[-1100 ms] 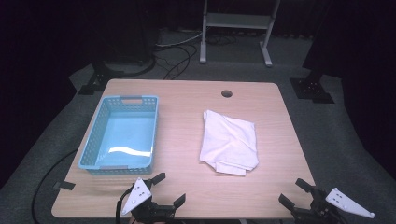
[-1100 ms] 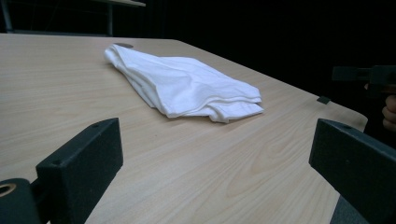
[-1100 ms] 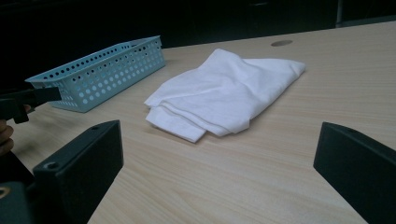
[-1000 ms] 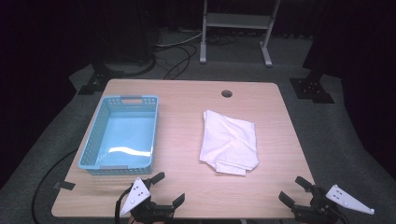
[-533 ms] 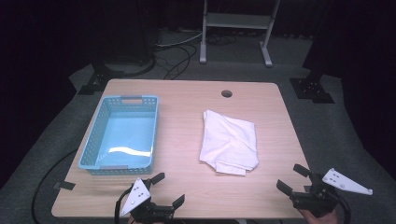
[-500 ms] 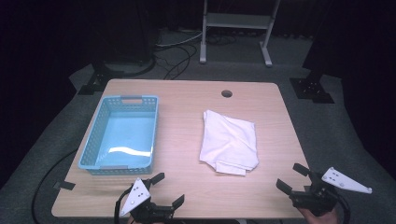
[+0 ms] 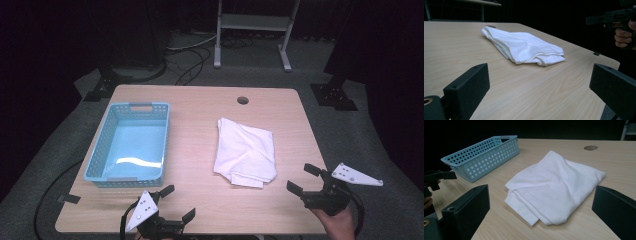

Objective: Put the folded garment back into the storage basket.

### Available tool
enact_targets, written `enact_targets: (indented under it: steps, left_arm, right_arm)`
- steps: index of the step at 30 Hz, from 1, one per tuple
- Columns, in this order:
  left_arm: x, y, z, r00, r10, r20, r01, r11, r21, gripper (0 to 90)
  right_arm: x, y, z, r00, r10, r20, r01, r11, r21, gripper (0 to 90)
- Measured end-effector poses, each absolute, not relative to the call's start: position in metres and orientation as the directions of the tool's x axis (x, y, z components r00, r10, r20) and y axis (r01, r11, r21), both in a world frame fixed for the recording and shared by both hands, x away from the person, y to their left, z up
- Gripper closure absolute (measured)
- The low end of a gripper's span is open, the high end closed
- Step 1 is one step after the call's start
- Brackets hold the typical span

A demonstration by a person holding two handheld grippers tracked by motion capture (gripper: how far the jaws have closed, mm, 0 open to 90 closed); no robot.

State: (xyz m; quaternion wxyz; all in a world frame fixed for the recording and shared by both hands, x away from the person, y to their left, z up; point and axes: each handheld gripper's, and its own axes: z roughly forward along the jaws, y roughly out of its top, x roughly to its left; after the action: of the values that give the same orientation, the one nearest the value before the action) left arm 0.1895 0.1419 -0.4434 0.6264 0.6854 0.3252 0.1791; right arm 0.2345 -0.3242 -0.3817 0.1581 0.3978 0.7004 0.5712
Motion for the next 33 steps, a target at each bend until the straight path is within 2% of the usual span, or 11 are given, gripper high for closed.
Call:
enact_targets:
  steps: [33]
  left_arm:
    - [0.193,0.142,-0.445,0.728,0.664,-0.171,0.227,0.002,0.974,2.5]
  right_arm:
    - [0.303,-0.299,-0.372,-0.659,0.715,0.234,0.457,0.132,0.88,1.5]
